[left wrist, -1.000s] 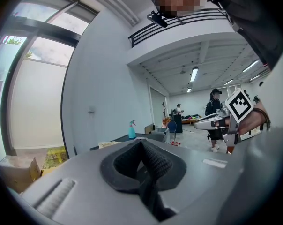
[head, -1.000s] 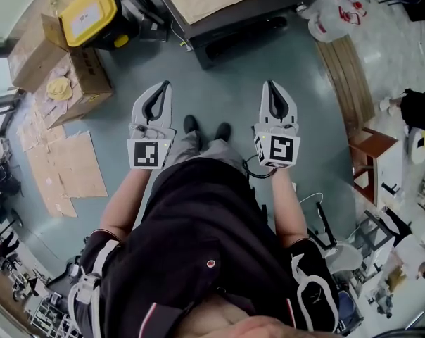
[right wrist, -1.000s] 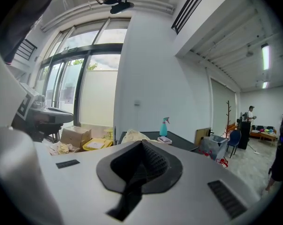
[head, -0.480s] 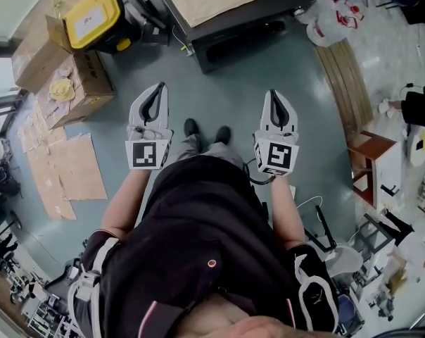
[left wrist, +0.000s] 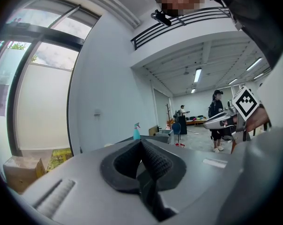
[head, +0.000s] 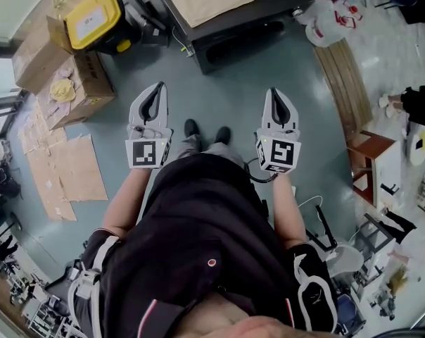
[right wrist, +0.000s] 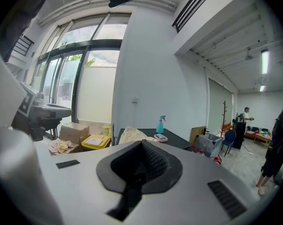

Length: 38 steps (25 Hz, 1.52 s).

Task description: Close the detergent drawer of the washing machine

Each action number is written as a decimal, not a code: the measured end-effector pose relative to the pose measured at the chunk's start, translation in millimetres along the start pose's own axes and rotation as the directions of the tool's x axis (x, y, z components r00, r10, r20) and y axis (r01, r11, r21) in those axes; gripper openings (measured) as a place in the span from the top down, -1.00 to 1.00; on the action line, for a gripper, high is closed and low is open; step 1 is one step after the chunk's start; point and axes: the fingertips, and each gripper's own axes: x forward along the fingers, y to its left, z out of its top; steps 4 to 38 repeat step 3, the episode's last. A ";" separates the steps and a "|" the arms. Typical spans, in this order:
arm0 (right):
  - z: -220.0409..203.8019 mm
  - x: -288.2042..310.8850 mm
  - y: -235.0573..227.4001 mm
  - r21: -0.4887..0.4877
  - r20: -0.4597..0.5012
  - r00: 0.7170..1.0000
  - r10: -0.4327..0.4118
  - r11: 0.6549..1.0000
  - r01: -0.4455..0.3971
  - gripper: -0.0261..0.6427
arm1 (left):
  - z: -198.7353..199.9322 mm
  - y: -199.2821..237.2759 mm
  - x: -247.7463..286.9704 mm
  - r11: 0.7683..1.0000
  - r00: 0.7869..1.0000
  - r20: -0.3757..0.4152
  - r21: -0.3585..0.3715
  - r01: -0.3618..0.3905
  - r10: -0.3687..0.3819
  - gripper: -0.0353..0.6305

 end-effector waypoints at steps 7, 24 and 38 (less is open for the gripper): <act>-2.3 2.2 1.5 0.006 -0.005 1.000 0.006 1.000 -0.006 0.93 | -1.8 -0.6 0.1 1.000 1.000 -0.002 -0.003 0.000 0.000 0.89; -2.3 2.2 1.5 0.006 -0.005 1.000 0.006 1.000 -0.006 0.93 | -1.8 -0.6 0.1 1.000 1.000 -0.002 -0.003 0.000 0.000 0.89; -2.3 2.2 1.5 0.006 -0.005 1.000 0.006 1.000 -0.006 0.93 | -1.8 -0.6 0.1 1.000 1.000 -0.002 -0.003 0.000 0.000 0.89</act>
